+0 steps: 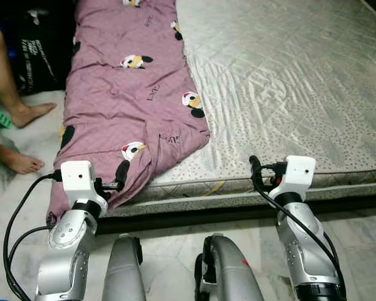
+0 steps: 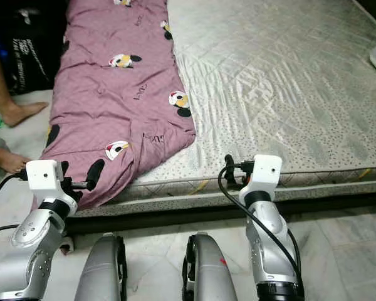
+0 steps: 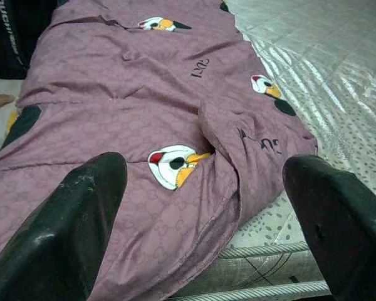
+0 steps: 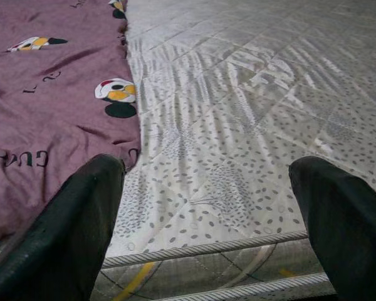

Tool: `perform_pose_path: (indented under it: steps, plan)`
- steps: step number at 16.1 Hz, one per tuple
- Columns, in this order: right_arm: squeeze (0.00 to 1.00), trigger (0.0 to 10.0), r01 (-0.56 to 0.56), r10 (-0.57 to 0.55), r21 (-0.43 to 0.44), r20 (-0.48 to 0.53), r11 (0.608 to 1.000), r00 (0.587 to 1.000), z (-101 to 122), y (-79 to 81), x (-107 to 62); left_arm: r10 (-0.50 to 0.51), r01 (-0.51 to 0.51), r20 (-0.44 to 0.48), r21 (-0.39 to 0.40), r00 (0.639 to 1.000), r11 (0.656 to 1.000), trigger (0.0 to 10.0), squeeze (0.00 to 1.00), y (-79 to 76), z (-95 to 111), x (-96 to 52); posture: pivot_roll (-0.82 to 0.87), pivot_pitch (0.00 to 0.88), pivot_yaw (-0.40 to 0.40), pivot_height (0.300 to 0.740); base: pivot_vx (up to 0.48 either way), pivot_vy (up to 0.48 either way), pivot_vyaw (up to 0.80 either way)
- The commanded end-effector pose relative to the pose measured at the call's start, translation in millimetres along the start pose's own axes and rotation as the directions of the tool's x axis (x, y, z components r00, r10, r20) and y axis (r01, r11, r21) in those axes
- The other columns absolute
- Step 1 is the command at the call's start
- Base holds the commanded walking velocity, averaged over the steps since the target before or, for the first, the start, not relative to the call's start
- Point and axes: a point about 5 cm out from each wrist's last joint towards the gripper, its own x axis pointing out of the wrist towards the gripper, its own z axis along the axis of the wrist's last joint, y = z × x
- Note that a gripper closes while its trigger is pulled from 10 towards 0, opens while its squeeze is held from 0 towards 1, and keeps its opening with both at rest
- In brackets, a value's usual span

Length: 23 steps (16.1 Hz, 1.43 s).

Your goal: Clean up the room

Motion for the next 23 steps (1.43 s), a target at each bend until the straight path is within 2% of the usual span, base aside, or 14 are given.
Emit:
perform_pose_path:
  steps: [1,9,20,23]
  plan:
    - [0.00,10.0,-0.001,0.001,-0.001,-0.006,1.000,1.000,-0.3,-1.0,-1.8,-0.012,0.012,0.006,-0.011,1.000,1.000,10.0,0.00,0.6,1.4,-4.0,0.02,0.217,-0.054,0.647,0.000,0.000,0.00]
    - [0.00,10.0,0.003,-0.003,-0.005,-0.010,1.000,1.000,-0.2,-2.0,-2.9,-0.025,0.025,0.002,-0.016,1.000,1.000,10.0,0.00,-1.8,1.0,-4.7,0.01,0.225,-0.055,0.647,0.000,0.000,0.00]
    - [0.00,10.0,0.003,-0.003,-0.009,-0.011,1.000,1.000,0.4,-1.5,-1.4,-0.033,0.033,-0.002,-0.021,0.999,0.999,10.0,0.00,-3.2,0.8,-4.2,0.01,0.223,-0.055,0.647,0.322,0.000,0.00]
    - [0.00,10.0,0.004,-0.004,-0.010,-0.010,1.000,1.000,0.5,-1.4,-0.9,-0.065,0.065,0.011,-0.030,0.998,0.997,10.0,0.00,-5.2,1.7,-3.8,0.01,0.221,-0.053,0.647,0.000,0.000,0.00]
